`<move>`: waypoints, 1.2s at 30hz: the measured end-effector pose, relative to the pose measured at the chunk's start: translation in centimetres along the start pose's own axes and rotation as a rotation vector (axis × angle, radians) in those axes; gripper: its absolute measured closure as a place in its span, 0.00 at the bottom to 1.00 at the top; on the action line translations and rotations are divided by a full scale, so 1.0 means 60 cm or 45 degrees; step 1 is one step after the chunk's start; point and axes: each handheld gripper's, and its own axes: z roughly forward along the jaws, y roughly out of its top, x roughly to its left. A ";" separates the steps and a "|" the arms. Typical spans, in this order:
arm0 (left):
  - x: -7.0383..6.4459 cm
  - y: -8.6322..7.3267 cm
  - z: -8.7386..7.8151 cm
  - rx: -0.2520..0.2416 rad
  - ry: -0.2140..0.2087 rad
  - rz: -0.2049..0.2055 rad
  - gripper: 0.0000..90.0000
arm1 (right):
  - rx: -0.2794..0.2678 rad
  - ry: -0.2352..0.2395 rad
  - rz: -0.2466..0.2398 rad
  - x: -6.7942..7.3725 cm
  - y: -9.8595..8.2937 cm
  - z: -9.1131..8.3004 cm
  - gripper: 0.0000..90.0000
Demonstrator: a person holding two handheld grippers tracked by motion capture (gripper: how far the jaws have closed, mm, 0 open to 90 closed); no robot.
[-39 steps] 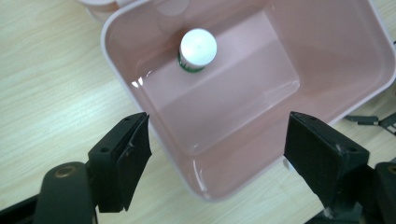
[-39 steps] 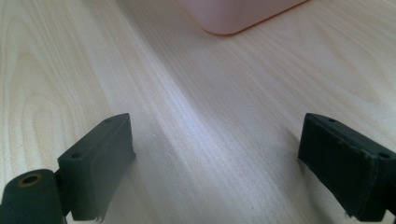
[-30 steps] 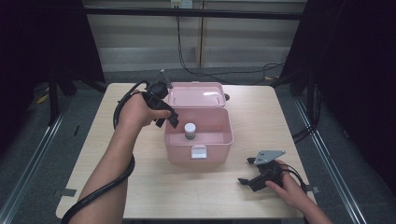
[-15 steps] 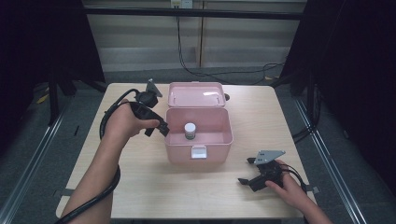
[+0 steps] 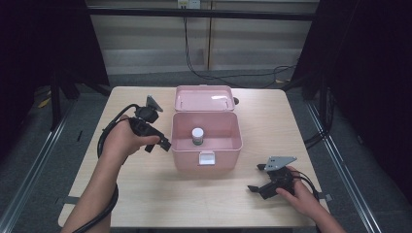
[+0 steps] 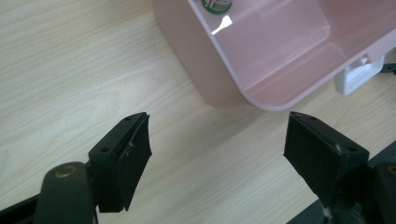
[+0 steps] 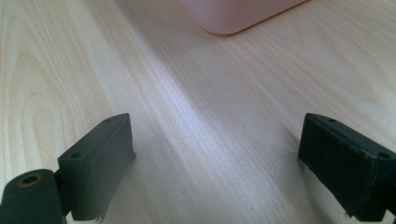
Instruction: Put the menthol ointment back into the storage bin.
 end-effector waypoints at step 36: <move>0.057 -0.129 0.140 0.019 -0.035 -0.075 0.25 | 0.004 0.001 0.002 0.000 0.000 0.000 0.11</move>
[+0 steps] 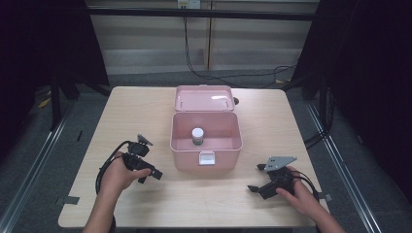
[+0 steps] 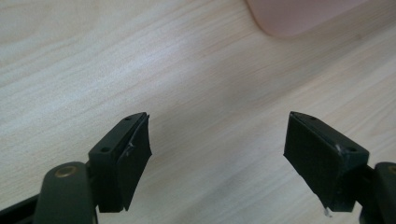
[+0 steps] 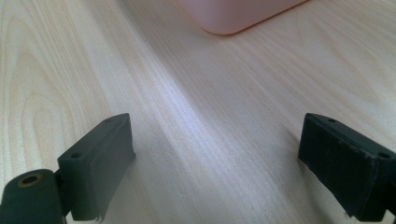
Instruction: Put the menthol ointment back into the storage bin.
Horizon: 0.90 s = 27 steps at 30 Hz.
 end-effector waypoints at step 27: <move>0.025 -0.030 0.050 -0.317 0.137 0.247 0.20 | 0.000 0.000 0.000 0.000 0.000 0.000 0.11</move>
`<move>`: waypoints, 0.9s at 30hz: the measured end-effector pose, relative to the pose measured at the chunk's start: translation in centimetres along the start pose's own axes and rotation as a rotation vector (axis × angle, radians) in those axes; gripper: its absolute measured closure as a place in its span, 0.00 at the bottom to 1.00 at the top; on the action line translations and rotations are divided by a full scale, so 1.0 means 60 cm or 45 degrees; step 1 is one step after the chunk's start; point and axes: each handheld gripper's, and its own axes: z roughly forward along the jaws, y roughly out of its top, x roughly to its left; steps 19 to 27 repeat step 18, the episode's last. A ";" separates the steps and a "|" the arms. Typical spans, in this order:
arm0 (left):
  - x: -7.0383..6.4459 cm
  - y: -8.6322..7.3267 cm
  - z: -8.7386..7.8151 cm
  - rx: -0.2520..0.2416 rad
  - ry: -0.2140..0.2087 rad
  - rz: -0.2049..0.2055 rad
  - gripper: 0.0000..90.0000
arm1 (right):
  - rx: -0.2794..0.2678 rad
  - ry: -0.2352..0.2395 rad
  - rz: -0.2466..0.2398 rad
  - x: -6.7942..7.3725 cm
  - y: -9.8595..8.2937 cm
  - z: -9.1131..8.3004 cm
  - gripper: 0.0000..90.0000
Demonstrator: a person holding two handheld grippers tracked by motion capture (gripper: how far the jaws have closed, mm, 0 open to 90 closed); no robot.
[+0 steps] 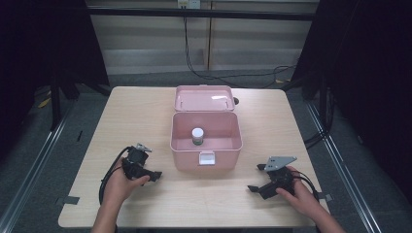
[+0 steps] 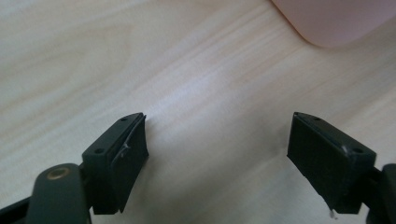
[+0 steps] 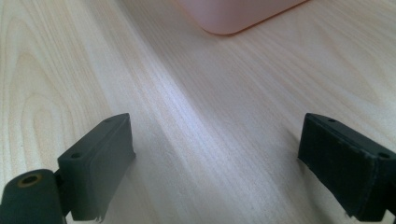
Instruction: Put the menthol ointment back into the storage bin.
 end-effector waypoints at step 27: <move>0.014 -0.029 0.017 -0.260 0.024 0.089 0.13 | 0.000 0.000 0.000 0.000 0.000 0.000 0.11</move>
